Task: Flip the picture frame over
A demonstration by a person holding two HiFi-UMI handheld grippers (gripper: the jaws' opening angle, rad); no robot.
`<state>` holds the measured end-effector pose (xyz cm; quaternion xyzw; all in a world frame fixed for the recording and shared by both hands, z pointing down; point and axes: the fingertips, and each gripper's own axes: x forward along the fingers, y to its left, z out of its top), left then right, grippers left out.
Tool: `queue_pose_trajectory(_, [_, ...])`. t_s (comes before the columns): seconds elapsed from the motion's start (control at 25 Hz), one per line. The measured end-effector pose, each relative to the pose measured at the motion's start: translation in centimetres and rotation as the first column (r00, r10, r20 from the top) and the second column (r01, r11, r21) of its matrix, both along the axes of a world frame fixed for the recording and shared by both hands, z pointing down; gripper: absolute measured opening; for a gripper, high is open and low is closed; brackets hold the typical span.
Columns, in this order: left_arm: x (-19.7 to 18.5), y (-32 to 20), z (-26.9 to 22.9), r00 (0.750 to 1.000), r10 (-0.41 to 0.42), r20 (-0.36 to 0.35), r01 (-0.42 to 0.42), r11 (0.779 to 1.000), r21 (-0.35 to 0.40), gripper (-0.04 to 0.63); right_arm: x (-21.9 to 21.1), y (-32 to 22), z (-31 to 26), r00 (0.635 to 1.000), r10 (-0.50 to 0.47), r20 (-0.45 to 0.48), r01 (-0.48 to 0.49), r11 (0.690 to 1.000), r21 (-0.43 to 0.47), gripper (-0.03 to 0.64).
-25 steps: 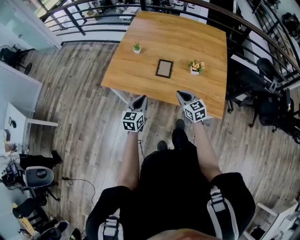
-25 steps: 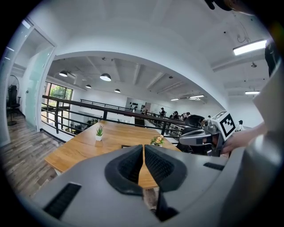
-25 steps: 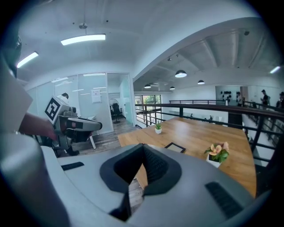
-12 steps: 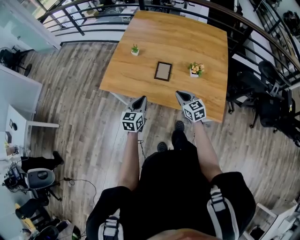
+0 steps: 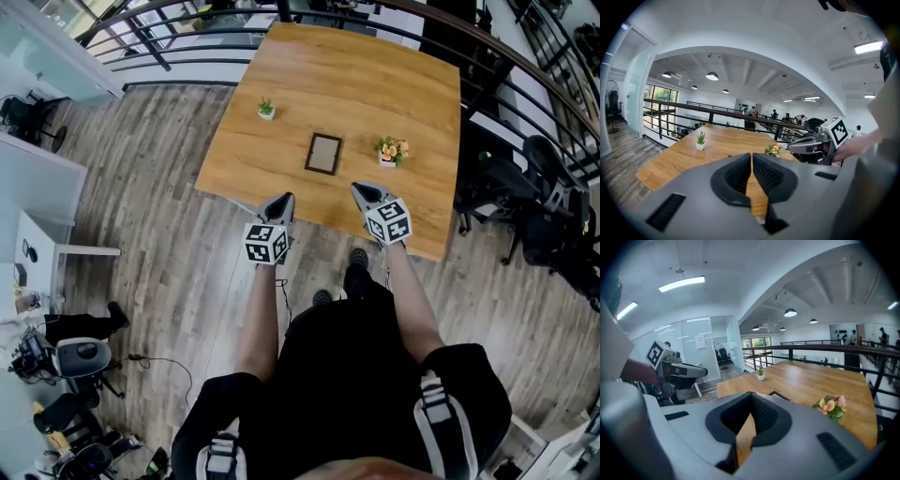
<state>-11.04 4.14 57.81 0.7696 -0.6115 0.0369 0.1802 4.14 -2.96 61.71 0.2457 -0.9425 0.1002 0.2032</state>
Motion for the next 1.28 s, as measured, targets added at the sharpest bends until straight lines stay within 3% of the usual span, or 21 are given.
queue_pose_trajectory(0.44, [-0.3, -6.7, 1.0, 0.996, -0.094, -0.002, 0.093, 0.995, -0.037, 0.031, -1.0, -7.9, 1.5, 0.997, -0.072, 0.005, 0.072, 0.996, -0.054, 0.008])
queue_pose_trajectory(0.84, [-0.4, -10.4, 2.9, 0.981, -0.195, -0.011, 0.194, 0.977, -0.090, 0.031, -2.7, -11.6, 3.7, 0.984, -0.181, -0.003, 0.179, 0.977, -0.113, 0.008])
queue_pose_trajectory(1.28, [-2.0, -12.2, 6.0, 0.987, -0.159, -0.020, 0.154, 0.976, -0.155, 0.031, -4.1, -12.0, 6.4, 0.989, -0.145, -0.021, 0.139, 0.974, -0.177, 0.008])
